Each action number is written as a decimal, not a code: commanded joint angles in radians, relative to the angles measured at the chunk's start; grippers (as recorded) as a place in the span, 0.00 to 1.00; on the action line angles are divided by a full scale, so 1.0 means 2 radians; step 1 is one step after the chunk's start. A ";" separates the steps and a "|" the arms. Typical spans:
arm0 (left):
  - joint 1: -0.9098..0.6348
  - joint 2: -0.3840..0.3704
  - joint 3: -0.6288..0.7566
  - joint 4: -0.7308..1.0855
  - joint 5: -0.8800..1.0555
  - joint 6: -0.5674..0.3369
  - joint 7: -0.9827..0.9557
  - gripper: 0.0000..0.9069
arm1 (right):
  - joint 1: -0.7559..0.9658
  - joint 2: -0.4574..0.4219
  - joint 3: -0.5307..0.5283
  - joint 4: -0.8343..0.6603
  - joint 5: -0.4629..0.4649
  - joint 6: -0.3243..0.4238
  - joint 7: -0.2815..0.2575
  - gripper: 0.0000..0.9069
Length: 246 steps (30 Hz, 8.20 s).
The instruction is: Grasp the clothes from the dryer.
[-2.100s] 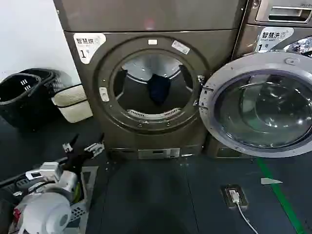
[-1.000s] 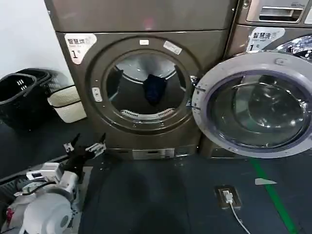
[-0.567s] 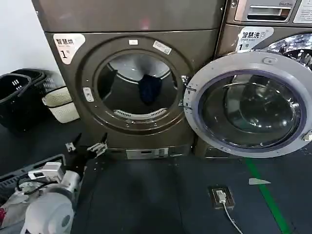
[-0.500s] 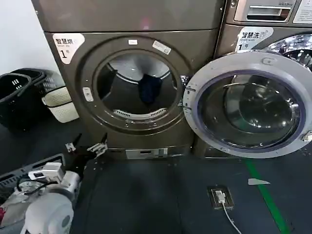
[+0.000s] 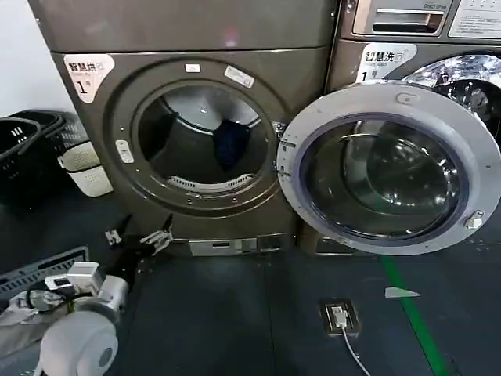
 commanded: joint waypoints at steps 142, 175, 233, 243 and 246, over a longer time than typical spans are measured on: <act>-0.053 -0.005 0.038 0.030 0.010 0.004 0.004 1.00 | -0.016 0.014 0.032 0.010 0.042 0.044 -0.024 1.00; -0.082 -0.009 0.060 0.056 0.017 -0.003 0.004 1.00 | -0.020 0.016 0.041 0.005 0.035 0.048 -0.022 1.00; -0.482 -0.106 0.177 0.587 0.070 -0.043 0.094 1.00 | -0.019 0.013 0.044 0.008 0.042 0.051 -0.032 1.00; -0.519 -0.085 0.189 0.647 0.110 -0.041 0.243 1.00 | -0.019 0.013 0.044 0.009 0.043 0.051 -0.033 1.00; -0.528 -0.078 0.204 0.653 0.132 -0.042 0.289 1.00 | -0.019 0.013 0.044 0.010 0.044 0.051 -0.033 1.00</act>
